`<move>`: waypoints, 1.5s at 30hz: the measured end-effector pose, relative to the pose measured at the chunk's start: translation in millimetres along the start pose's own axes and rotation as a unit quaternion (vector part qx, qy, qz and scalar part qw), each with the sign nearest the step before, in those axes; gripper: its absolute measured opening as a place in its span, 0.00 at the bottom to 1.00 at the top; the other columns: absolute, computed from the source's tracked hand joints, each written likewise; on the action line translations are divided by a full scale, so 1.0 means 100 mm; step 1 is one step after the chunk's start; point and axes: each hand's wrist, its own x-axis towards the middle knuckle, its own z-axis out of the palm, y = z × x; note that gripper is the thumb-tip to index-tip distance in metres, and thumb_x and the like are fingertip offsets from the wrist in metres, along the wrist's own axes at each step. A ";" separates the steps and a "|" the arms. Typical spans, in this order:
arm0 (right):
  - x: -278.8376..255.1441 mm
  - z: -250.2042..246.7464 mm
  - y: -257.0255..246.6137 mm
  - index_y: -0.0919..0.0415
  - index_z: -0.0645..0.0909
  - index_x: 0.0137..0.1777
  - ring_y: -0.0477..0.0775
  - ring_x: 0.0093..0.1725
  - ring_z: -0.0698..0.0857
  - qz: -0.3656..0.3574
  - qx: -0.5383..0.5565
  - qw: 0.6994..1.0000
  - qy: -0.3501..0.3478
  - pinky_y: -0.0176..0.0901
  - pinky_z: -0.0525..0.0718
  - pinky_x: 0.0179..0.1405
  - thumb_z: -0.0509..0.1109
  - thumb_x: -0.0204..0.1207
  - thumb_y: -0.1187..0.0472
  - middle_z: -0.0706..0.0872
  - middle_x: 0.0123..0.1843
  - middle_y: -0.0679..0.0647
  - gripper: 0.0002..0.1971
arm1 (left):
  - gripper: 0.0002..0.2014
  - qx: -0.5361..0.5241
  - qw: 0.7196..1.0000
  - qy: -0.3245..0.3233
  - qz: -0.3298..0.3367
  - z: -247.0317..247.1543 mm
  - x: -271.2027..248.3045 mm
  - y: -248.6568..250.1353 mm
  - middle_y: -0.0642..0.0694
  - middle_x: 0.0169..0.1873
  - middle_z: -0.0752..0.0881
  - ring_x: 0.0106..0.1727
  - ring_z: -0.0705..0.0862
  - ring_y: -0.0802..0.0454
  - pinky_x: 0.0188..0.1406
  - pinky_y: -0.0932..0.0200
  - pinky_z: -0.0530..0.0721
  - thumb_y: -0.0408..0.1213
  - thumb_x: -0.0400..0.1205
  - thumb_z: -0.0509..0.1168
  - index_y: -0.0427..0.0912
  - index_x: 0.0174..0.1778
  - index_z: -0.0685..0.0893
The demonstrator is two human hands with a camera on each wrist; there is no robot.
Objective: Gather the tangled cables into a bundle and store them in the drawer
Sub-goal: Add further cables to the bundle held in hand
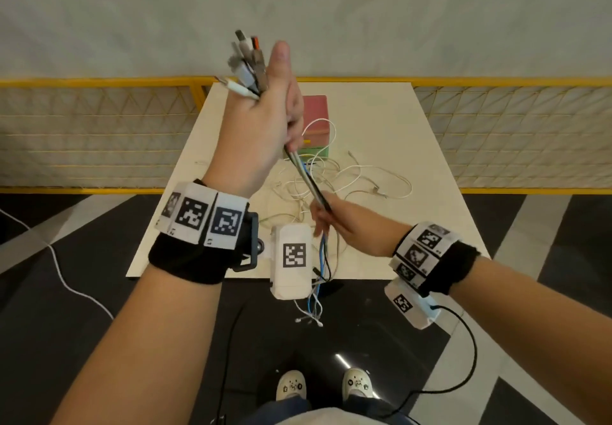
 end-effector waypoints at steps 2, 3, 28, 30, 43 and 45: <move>-0.05 0.14 0.22 0.62 0.67 0.49 0.61 0.44 0.82 0.037 -0.013 0.999 -0.034 0.26 0.78 0.45 0.48 0.86 0.63 0.74 0.40 0.50 0.08 | 0.27 -0.028 1.000 -0.005 -0.003 -0.03 0.01 0.06 0.48 0.21 0.60 0.18 0.58 0.53 0.20 0.61 0.56 0.51 0.89 0.50 0.47 0.23 0.61; -0.05 0.20 0.30 0.61 0.67 0.50 0.62 0.45 0.82 0.049 -0.022 0.997 -0.049 0.29 0.80 0.47 0.48 0.86 0.63 0.75 0.40 0.50 0.07 | 0.27 -0.027 1.000 -0.008 -0.006 -0.03 0.01 0.06 0.47 0.22 0.58 0.18 0.56 0.53 0.21 0.61 0.54 0.51 0.89 0.50 0.46 0.24 0.60; 0.30 0.80 0.32 0.55 0.77 0.56 0.45 0.42 0.77 0.130 -0.019 0.969 -0.212 0.41 0.78 0.50 0.54 0.85 0.49 0.79 0.44 0.46 0.14 | 0.27 -0.011 0.989 0.143 -0.015 -0.51 0.15 -0.01 0.52 0.18 0.68 0.17 0.59 0.56 0.17 0.63 0.54 0.50 0.90 0.51 0.46 0.24 0.64; 0.31 0.85 0.32 0.55 0.79 0.57 0.46 0.49 0.80 0.118 -0.035 0.959 -0.254 0.39 0.75 0.56 0.59 0.83 0.52 0.82 0.49 0.45 0.11 | 0.27 -0.013 0.988 0.153 -0.030 -0.55 0.17 -0.04 0.52 0.18 0.68 0.17 0.59 0.56 0.18 0.65 0.54 0.51 0.90 0.52 0.46 0.23 0.64; 0.30 0.79 0.85 0.52 0.64 0.67 0.46 0.34 0.81 0.206 -0.050 0.942 -0.260 0.30 0.81 0.38 0.55 0.85 0.53 0.78 0.37 0.46 0.13 | 0.26 -0.028 0.983 0.181 -0.018 -0.71 0.24 -0.08 0.51 0.20 0.67 0.18 0.59 0.55 0.18 0.63 0.55 0.50 0.90 0.50 0.45 0.25 0.65; 0.30 0.80 0.94 0.51 0.65 0.68 0.55 0.43 0.87 0.225 -0.040 0.928 -0.295 0.49 0.85 0.54 0.64 0.81 0.53 0.84 0.41 0.50 0.18 | 0.26 -0.023 0.984 0.178 -0.017 -0.76 0.27 -0.05 0.50 0.21 0.67 0.19 0.59 0.55 0.18 0.64 0.55 0.50 0.90 0.50 0.44 0.26 0.64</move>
